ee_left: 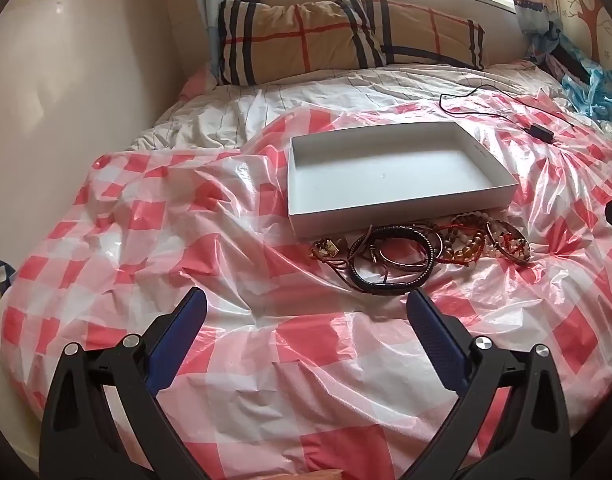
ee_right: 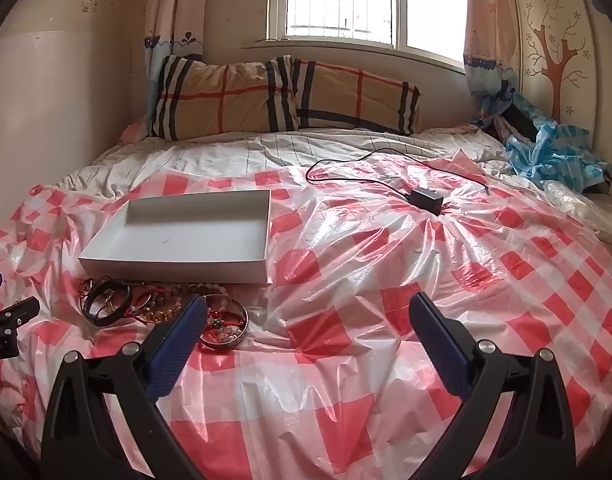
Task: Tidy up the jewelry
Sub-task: 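Move both tools toward the jewelry pile beside the white box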
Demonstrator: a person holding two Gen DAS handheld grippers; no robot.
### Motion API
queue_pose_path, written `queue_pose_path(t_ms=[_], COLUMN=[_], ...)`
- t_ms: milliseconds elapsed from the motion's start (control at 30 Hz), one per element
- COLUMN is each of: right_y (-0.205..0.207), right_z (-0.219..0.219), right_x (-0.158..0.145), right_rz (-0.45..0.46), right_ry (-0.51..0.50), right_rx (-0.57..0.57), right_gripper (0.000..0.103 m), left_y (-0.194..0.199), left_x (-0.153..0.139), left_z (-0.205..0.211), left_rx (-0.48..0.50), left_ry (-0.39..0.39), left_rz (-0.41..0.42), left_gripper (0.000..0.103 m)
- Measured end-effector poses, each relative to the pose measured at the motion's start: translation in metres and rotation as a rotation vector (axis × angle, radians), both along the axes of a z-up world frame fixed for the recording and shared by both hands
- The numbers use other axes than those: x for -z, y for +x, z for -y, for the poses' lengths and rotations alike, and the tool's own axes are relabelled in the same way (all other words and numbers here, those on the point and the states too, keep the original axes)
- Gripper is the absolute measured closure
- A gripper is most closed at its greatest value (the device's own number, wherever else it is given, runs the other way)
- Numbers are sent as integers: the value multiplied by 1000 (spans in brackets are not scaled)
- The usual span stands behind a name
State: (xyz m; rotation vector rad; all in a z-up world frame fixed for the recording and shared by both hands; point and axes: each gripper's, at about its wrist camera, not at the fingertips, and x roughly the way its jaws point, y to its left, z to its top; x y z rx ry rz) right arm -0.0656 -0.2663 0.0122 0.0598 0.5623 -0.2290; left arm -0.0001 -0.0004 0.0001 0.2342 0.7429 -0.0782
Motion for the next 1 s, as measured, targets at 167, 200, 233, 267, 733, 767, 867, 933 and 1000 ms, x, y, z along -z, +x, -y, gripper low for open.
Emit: queue_pose_path(t_ms=[167,200,233,267,733,767,867,933,1000], right_y=[0,0,0,0,-4,-4,-7,-15,-28], right_z=[-7,-8,-10,-4,-12,-13,-16,-18,-20], right_x=[-1,-1,-1,0,-3,-2,-4,-10,-16], right_rz=[10,9,8,7,28,24,31,60,82], right_ry=[-39,-41,-42,-32,-56,-59,-57,-53,-22], right_rx=[-8,-8,-8,-4,-14,-14,-27,-28,-65], right_gripper=[6,6,6,6,6,6,6,6,6], left_y=[3,3,4,5,1,0,1,-1,-9], left_x=[0,0,0,0,0,-1,-3,-4,-14], left_z=[0,0,1,2,-3,-4,-11,-15,-18], left_rx=[-7,-8,-9,-10,-8,-4,-19,-33,-53], left_ry=[-17,-20,-22,-24,16,7,-10,4,19], left_rz=[-8,-9,-10,-10,11,20,18,8,42], left_gripper=[6,6,6,6,7,7,7,7,7])
